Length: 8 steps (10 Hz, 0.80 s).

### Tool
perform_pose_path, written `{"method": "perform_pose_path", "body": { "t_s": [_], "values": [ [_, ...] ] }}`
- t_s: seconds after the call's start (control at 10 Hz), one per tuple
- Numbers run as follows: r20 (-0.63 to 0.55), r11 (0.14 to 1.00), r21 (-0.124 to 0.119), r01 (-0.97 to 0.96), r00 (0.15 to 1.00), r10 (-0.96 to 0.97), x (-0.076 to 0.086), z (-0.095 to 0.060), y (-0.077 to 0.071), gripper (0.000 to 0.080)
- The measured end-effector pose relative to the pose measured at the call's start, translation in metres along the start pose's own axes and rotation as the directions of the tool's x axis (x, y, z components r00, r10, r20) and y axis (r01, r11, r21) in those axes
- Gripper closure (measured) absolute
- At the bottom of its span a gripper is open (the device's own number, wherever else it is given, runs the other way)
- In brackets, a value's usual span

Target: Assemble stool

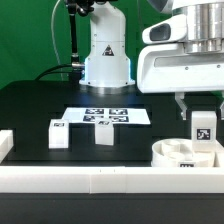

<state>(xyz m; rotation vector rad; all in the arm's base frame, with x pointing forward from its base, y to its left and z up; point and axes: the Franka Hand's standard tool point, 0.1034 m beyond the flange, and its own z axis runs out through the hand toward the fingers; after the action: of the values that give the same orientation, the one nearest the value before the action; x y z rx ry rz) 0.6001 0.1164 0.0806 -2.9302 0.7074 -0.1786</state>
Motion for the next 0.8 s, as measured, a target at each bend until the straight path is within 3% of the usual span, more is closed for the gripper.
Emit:
{"method": "perform_pose_path", "body": {
  "t_s": [0.4, 0.8],
  "values": [
    [0.026, 0.912, 0.008, -0.409, 0.912, 0.409, -0.0051, 0.0001, -0.006, 0.0461],
    [0.073, 0.705, -0.004, -0.709, 0.703, 0.708, -0.0031, 0.0011, -0.0072, 0.0461]
  ]
}}
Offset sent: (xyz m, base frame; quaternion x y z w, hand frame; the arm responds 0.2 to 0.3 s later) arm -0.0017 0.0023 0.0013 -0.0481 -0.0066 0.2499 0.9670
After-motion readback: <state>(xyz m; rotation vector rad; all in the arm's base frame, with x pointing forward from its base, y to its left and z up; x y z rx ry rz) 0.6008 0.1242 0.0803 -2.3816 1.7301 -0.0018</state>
